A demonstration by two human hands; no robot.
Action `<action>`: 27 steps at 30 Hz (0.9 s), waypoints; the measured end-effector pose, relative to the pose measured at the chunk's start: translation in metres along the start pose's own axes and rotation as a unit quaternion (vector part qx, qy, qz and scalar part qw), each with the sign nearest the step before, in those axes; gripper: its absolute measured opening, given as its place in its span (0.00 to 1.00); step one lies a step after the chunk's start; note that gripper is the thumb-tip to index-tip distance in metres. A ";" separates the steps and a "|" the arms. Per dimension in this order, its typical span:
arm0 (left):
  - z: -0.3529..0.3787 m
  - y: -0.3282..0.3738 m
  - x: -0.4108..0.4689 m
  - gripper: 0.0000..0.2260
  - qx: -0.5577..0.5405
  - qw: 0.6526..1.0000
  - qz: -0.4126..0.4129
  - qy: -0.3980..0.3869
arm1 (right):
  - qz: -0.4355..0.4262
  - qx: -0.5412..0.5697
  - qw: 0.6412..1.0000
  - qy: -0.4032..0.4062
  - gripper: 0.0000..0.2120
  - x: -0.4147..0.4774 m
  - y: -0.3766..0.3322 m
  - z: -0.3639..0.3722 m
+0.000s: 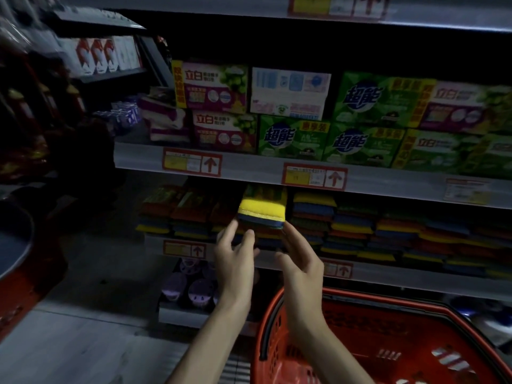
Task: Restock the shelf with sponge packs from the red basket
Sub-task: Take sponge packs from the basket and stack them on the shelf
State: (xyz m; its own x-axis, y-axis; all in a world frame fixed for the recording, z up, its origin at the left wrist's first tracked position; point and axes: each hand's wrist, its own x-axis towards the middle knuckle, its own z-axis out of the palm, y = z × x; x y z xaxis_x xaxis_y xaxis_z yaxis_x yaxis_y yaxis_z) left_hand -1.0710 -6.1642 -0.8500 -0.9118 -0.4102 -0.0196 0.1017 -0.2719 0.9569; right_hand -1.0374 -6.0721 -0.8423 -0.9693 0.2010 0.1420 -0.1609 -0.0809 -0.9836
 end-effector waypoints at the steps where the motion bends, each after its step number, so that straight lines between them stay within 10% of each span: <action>1: 0.001 0.000 0.001 0.22 0.003 1.000 0.001 0.001 | -0.002 0.000 1.000 0.000 0.27 0.002 0.000 0.000; 27: 0.019 -0.009 0.005 0.21 0.062 0.997 -0.034 0.025 | 0.028 -0.094 0.995 0.004 0.28 0.037 0.003 -0.011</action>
State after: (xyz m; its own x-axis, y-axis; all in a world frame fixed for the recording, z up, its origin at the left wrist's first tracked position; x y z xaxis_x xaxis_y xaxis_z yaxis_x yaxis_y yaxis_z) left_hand -1.0843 -6.1471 -0.8527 -0.8937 -0.4381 -0.0967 -0.0123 -0.1915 0.9814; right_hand -1.0722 -6.0543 -0.8414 -0.9743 0.2083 0.0857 -0.0678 0.0918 -0.9935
